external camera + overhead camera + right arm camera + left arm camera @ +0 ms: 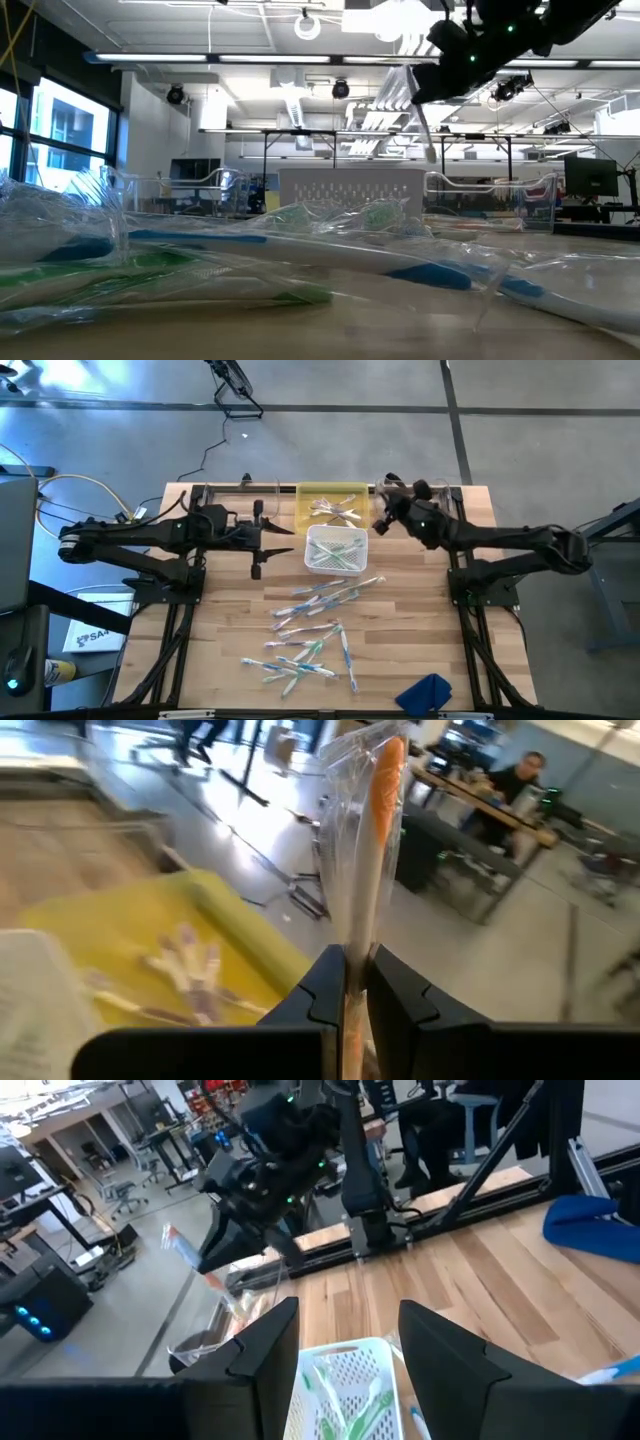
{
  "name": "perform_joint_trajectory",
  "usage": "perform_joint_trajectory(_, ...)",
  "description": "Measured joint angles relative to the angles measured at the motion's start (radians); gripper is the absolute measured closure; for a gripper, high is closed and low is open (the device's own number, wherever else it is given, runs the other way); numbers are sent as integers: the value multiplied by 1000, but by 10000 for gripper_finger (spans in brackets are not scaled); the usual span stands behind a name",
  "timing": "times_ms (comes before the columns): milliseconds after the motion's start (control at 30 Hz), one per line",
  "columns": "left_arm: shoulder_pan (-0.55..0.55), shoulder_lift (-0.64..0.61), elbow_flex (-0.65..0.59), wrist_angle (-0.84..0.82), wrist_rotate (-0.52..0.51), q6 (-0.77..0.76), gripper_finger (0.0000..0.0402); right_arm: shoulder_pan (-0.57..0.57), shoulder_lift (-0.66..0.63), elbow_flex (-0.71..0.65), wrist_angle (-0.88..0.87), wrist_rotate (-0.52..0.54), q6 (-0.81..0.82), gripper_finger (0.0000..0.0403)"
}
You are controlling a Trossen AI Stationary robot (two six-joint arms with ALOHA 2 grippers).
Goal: Pick & Place Toothbrushes
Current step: Put the orange toothbrush into the right transparent bin
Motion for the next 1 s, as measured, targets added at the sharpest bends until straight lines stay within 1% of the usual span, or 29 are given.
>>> perform_joint_trajectory(100, 0, 1, 0, -24, 0, 0, 233, -62, 0, 0, -8, 2, -33, 385)
perform_joint_trajectory(200, 0, 4, 0, -42, 0, 0, 233, -130, 0, 0, -69, 11, -54, 385)
perform_joint_trajectory(300, 0, 8, 0, -65, -3, 0, 233, -196, 0, 0, -160, 40, -49, 386)
perform_joint_trajectory(567, 0, 6, 0, -58, -3, 0, 233, -321, 0, 0, -333, 26, 0, 386)
perform_joint_trajectory(700, 0, 6, 0, -58, -4, 0, 233, -359, 0, 0, -389, -23, 4, 386)
perform_joint_trajectory(900, 0, 6, 0, -58, -4, -1, 233, -397, 38, 0, -423, -149, 29, 386)
perform_joint_trajectory(1000, 0, 6, 0, -59, -4, 0, 233, -404, 92, 0, -420, -155, 22, 386)
